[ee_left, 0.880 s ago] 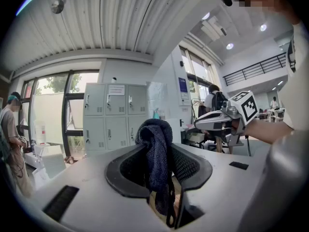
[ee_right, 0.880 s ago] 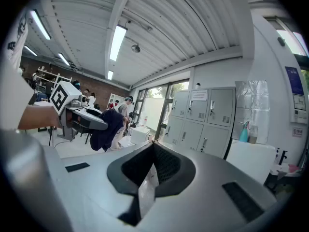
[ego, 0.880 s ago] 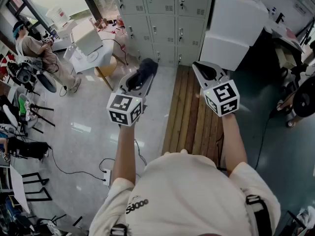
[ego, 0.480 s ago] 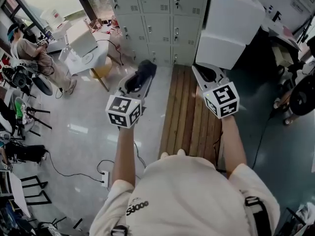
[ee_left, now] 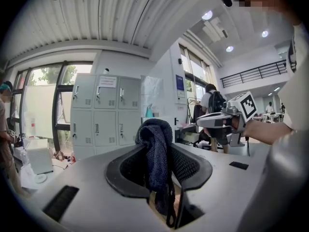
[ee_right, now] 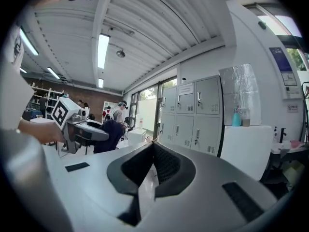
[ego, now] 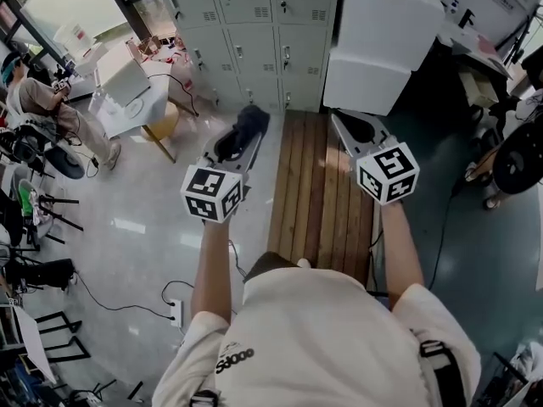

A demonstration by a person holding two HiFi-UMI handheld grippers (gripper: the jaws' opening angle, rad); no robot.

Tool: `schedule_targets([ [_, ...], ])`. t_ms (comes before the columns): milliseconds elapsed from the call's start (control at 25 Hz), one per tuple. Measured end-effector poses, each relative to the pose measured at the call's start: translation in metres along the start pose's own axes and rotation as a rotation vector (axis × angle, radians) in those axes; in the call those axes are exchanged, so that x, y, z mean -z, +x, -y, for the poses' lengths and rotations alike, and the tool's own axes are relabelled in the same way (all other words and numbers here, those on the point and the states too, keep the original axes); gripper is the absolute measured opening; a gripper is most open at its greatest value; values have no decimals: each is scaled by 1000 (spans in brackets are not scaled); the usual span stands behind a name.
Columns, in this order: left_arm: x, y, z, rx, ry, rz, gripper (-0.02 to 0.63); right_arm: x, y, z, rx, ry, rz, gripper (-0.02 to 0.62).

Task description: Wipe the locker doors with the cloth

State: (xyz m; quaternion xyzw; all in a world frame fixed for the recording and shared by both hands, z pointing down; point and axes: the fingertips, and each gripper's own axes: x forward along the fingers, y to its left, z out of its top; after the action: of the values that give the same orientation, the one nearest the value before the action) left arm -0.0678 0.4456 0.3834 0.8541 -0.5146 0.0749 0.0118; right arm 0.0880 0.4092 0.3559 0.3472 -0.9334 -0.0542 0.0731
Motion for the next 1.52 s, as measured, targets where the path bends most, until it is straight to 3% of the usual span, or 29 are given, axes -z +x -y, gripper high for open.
schedule_targets([
  [240,13,31,-2,-4,-15,-34,137,19,10,22,-37,9,-29,5],
  [480,11,80,-45,-26,-12,-8,137,25,66,52,-59,-19,-19,5],
  [720,30,168,-128,-31,-72,-27,137,36,160,115,-63,-22,-27,5],
  [880,20,234,-182,-4,-81,-37,137,29,228,168,-57,4,-27,5],
  [1080,3,301,-247,1,-81,-31,137,9,298,228,14,-13,17,5],
  [1360,-16,360,-307,-1,-79,-7,137,-7,354,267,3,76,73,5],
  [1520,-26,384,-321,6,-87,-1,137,-8,367,290,25,59,46,5],
])
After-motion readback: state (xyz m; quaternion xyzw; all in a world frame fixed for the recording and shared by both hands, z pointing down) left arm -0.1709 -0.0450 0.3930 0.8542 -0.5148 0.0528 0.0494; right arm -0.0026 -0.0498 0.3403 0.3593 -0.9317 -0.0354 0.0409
